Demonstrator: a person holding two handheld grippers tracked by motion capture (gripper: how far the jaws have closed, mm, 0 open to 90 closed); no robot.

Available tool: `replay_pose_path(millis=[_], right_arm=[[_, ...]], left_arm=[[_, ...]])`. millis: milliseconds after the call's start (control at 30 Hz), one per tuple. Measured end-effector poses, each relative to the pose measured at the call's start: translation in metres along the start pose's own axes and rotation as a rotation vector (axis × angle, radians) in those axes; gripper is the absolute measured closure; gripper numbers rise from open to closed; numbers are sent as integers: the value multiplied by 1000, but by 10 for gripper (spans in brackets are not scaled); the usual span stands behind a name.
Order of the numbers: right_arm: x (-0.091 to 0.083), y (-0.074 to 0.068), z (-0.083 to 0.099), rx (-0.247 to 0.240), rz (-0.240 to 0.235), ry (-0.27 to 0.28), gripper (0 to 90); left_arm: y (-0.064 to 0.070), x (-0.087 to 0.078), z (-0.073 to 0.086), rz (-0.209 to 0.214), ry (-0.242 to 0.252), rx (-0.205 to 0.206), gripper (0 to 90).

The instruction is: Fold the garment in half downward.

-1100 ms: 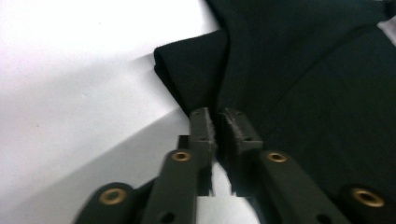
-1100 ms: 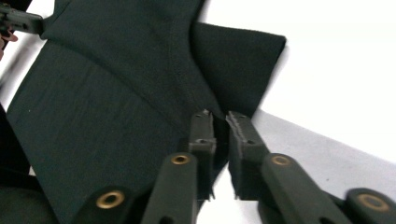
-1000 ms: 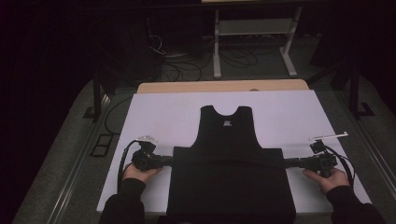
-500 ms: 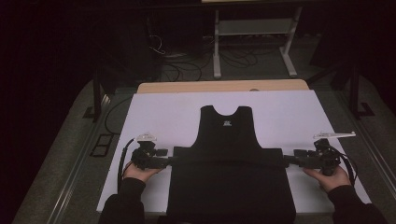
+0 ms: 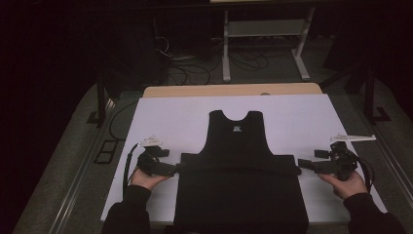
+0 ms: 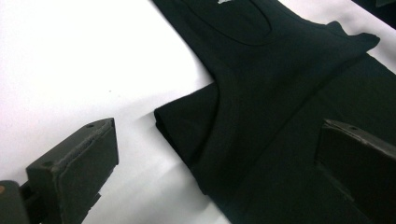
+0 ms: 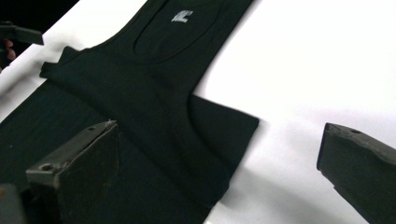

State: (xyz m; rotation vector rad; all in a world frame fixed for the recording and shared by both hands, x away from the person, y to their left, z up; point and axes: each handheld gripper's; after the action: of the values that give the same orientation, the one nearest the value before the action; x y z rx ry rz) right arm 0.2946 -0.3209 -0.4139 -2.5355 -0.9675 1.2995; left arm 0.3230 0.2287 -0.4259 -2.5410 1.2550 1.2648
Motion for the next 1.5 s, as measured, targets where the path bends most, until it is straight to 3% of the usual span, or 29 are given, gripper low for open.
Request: replay_pose_path(millis=[600,1067,1500], right_arm=[[-2,4,-21,-72,26,45,0],[0,1,-44,-121,69,51,0],[0,3,-67,-141,38,40,0]], left_arm=[[-5,-8,-22,-20,80,44,0],[-10,-11,-38,-32,65,58,0],[-11,-3,-67,-34,23,105,0]])
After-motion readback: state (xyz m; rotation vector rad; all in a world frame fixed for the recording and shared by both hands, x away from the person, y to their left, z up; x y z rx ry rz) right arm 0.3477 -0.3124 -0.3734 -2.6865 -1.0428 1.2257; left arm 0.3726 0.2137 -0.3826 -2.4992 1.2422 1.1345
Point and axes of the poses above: each handheld gripper's, and its own axes: x roughly forward along the jaws, z roughly out of its underside, y roughly to its right, and after that the axes turned 7 degrees about -y, right-handed
